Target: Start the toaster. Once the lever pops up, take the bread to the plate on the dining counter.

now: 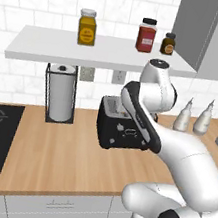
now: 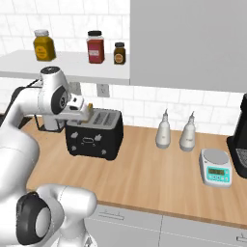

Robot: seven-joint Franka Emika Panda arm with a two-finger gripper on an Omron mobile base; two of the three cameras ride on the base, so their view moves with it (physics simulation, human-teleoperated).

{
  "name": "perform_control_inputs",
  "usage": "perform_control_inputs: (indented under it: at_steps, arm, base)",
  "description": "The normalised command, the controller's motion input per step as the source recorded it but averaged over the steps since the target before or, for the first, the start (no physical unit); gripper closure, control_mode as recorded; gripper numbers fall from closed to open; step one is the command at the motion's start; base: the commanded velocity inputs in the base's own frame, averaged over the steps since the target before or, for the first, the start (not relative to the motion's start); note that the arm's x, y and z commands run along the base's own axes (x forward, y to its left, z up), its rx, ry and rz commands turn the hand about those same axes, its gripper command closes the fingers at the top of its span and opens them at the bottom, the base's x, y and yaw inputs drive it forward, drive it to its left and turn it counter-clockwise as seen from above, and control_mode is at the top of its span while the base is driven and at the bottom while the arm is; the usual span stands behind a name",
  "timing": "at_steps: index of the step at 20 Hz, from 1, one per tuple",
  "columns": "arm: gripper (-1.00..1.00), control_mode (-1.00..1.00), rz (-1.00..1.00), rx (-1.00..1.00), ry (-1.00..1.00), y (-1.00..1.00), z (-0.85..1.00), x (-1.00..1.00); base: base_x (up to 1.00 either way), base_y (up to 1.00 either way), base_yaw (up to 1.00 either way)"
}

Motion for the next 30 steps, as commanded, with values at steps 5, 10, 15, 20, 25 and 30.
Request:
perform_control_inputs:
  at_steps: [5, 10, 15, 20, 25, 30]
  arm:
    - [-1.00, -1.00, 0.00, 0.00, -0.01, 0.13, -0.28, 0.42]
    - [-1.00, -1.00, 0.00, 0.00, -0.02, 0.03, -0.42, 0.35]
    - [-1.00, -1.00, 0.00, 0.00, -0.01, 0.05, -0.35, 0.29]
    - [-1.00, -1.00, 0.00, 0.00, 0.00, 0.00, -0.29, 0.11]
    - [-1.00, -1.00, 0.00, 0.00, 0.00, 0.00, -0.26, 0.02]
    - [-1.00, -1.00, 0.00, 0.01, 0.00, -0.09, -0.11, 0.05]
  base:
    - [0.00, 0.00, 0.00]
    - [0.00, 0.00, 0.00]
    - [0.00, 0.00, 0.00]
    - [0.00, 0.00, 0.00]
    - [0.00, 0.00, 0.00]
    - [0.00, 0.00, 0.00]
